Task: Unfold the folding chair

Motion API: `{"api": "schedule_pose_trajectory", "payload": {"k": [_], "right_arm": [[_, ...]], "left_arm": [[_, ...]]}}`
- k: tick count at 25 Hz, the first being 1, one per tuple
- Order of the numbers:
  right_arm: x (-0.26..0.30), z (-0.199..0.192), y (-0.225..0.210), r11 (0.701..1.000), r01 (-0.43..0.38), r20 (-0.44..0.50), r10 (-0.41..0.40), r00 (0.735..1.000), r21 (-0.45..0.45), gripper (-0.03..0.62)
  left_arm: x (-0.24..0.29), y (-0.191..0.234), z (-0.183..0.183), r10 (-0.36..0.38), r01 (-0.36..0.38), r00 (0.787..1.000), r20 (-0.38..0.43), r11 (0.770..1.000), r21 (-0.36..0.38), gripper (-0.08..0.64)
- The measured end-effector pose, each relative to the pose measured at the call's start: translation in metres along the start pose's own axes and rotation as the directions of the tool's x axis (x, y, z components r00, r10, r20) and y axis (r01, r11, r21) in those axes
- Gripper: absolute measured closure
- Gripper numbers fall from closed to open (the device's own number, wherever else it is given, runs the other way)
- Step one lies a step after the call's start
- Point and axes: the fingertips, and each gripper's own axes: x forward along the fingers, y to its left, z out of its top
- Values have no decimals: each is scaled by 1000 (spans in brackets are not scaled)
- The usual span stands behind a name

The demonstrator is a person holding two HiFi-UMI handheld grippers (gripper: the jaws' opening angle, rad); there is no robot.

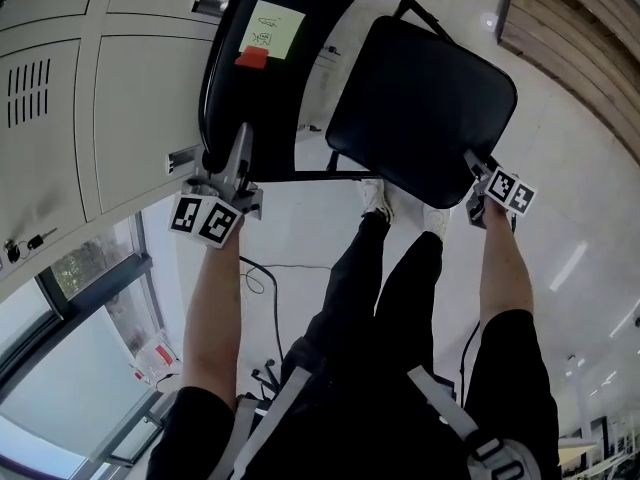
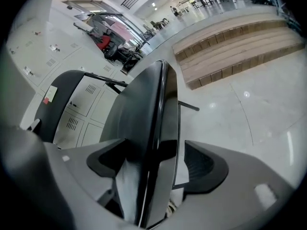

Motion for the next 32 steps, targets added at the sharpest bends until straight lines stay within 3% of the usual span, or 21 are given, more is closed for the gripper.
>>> {"api": "schedule_pose_trajectory", "payload": {"k": [3,11,13,15,17,20,23,28,32], "right_arm": [[1,-4,-4,999,39,-13,-39,999,-8,254],[0,-3,-8,998,68,-10,-68,998,-16,255],[-4,-2,-3,988,107,-21,-110,994,-112,263],[-10,3,2,955,152,-37,-166,985,-254,270],[-16,10,9,912,181,-31,-207,978,-369,280],[-27,22,18,878,199,18,-213,977,-436,294],[-51,32,41,863,205,61,-199,978,-462,321],[-106,42,104,853,154,113,-113,987,-498,371],[-158,56,171,856,53,154,32,988,-514,395]], "left_arm": [[2,7,-7,4,-4,1000,9,1000,-16,411],[3,7,-10,21,-21,999,25,1000,-21,397],[2,9,-10,26,-25,1000,16,998,-50,385],[-2,13,-1,39,-36,999,32,996,-81,360],[-8,15,15,59,-55,996,60,997,-62,350],[-14,13,27,84,-84,995,49,996,-2,342],[-26,13,30,137,-138,990,39,990,29,344],[-63,27,45,271,-258,958,98,958,-124,345],[-88,-5,66,275,-254,950,146,956,-147,345]]}}
